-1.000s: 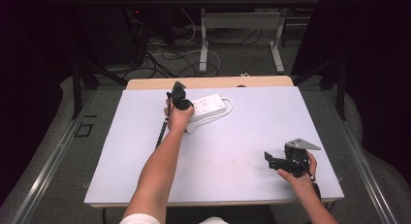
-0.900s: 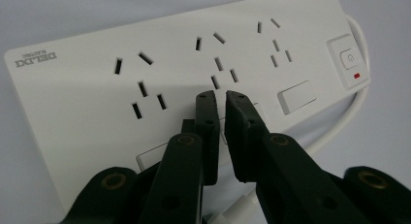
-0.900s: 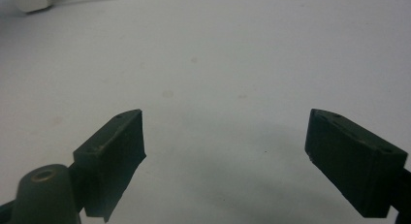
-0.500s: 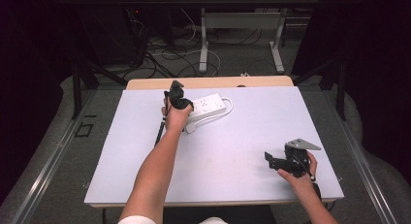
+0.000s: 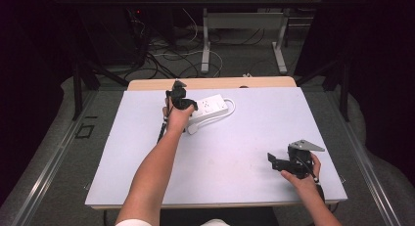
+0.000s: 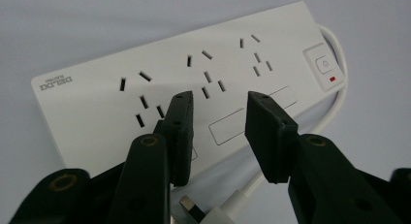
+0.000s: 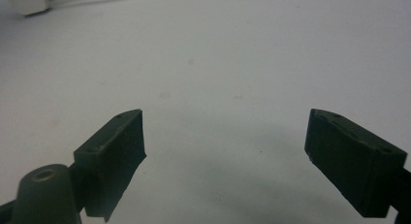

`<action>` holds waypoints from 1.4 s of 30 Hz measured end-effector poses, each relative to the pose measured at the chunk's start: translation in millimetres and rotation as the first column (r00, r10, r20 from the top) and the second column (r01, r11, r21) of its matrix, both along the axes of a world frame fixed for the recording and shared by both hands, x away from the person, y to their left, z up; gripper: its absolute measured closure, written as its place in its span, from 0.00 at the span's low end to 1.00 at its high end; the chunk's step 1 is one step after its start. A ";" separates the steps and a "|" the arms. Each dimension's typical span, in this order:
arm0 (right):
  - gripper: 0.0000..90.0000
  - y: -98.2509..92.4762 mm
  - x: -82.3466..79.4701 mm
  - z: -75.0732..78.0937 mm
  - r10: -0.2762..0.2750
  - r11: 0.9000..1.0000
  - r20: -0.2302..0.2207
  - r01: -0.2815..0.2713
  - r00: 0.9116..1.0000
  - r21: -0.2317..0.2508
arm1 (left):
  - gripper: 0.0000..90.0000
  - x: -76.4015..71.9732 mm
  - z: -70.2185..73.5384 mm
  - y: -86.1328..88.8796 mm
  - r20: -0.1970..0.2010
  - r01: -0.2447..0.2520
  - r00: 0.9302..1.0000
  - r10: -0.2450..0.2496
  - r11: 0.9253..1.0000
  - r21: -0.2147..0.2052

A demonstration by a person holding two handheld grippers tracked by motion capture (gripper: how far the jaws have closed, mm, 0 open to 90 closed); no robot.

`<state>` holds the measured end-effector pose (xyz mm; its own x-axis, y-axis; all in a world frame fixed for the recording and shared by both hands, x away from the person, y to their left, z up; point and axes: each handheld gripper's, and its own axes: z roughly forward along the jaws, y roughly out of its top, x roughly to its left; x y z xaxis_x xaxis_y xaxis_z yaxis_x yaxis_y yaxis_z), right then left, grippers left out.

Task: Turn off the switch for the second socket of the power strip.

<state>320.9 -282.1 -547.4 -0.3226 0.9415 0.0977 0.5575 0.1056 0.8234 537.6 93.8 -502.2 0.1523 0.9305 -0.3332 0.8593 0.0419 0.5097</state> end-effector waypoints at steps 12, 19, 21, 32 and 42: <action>0.15 -0.5 -0.1 0.2 -0.002 1.000 0.000 0.002 1.000 0.002 | 0.47 -3.4 4.4 -2.0 0.088 0.027 0.996 -0.030 0.999 0.036; 0.15 -0.4 -0.3 0.4 -0.005 1.000 -0.002 0.005 1.000 0.004 | 0.35 -5.2 8.2 2.0 0.124 0.050 0.991 -0.055 0.998 0.043; 0.15 -0.4 -0.4 0.4 -0.005 1.000 -0.002 0.005 1.000 0.003 | 0.31 -5.8 9.4 3.4 0.133 0.052 0.989 -0.057 0.998 0.043; 0.15 -0.8 -0.6 0.6 -0.001 1.000 0.002 0.001 1.000 -0.001 | 0.24 -13.7 18.9 4.8 0.157 0.136 0.977 -0.143 0.989 0.057; 0.15 -0.8 -1.2 0.9 -0.002 1.000 -0.001 0.002 1.000 0.001 | 0.24 -28.4 31.0 4.5 0.175 0.210 0.960 -0.221 0.975 0.080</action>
